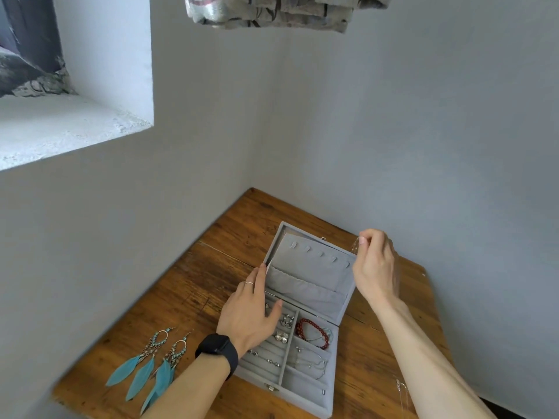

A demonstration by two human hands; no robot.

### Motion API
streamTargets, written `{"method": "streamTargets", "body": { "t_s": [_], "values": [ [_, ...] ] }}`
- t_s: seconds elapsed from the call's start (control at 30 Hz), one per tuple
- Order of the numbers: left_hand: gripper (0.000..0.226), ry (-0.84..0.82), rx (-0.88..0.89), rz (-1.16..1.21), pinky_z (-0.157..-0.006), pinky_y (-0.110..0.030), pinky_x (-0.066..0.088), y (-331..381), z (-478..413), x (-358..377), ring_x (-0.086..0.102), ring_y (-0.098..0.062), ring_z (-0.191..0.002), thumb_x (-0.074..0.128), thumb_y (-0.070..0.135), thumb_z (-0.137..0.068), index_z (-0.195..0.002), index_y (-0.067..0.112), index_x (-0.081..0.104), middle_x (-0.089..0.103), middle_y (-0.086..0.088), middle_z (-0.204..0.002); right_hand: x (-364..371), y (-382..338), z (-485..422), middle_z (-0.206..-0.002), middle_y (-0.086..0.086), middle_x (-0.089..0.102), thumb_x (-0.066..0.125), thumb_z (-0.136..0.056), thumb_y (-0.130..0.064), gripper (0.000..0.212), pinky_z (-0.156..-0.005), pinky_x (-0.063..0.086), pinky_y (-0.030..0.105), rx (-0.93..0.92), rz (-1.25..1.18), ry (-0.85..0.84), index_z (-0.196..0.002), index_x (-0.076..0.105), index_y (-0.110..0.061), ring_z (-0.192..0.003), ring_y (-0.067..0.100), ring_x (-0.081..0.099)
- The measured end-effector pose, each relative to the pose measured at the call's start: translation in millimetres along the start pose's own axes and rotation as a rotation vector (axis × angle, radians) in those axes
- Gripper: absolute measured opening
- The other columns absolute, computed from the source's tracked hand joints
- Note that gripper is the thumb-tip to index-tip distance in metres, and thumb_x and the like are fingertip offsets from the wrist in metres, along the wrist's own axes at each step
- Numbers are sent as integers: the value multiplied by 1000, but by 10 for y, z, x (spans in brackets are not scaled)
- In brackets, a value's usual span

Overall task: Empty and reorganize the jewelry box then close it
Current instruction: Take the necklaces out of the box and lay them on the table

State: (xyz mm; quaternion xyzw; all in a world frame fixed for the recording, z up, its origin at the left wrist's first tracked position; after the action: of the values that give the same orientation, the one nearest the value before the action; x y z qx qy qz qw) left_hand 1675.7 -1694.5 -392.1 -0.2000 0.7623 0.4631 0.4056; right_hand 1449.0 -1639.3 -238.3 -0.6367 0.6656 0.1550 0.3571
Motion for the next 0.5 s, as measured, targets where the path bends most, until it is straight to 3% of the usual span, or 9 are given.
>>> {"method": "streamTargets", "body": {
  "t_s": [0.17,0.37,0.5],
  "values": [
    [80,-57,-33,80,-110,-34,41,-27,-17,-19,29,-20,-145,42,53,-96,-158,22,4,17,-3,-164,-261,-76,-14,-95,-8,63,41,-104,-21,19,-64,38,24,71,-162,-66,-98,36,-38,-82,14,57],
    [84,-34,-8,79,-108,-38,41,204,-47,-412,32,-29,-142,51,50,-94,-158,23,5,11,-8,-164,-897,-329,-88,-98,-11,66,41,-104,-22,18,-71,38,4,2,-218,-42,-99,36,-39,-87,7,61],
    [78,11,121,175,-104,-35,45,782,-86,-927,33,-24,-141,56,48,-92,-156,25,18,23,-5,-161,-1218,-475,-52,-101,-12,67,43,-104,-23,12,-79,45,22,27,-239,-80,-99,40,-34,-94,9,62]
  ]
}}
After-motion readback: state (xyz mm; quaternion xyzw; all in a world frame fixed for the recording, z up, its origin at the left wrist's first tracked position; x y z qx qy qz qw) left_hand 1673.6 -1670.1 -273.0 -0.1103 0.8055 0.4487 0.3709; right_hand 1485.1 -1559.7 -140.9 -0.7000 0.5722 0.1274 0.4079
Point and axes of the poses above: each hand's wrist, its own z-axis away from the middle knuckle, its own x-axis out of the palm, y = z × x, the point moved 8 cm from there along -z, towards the middle knuckle
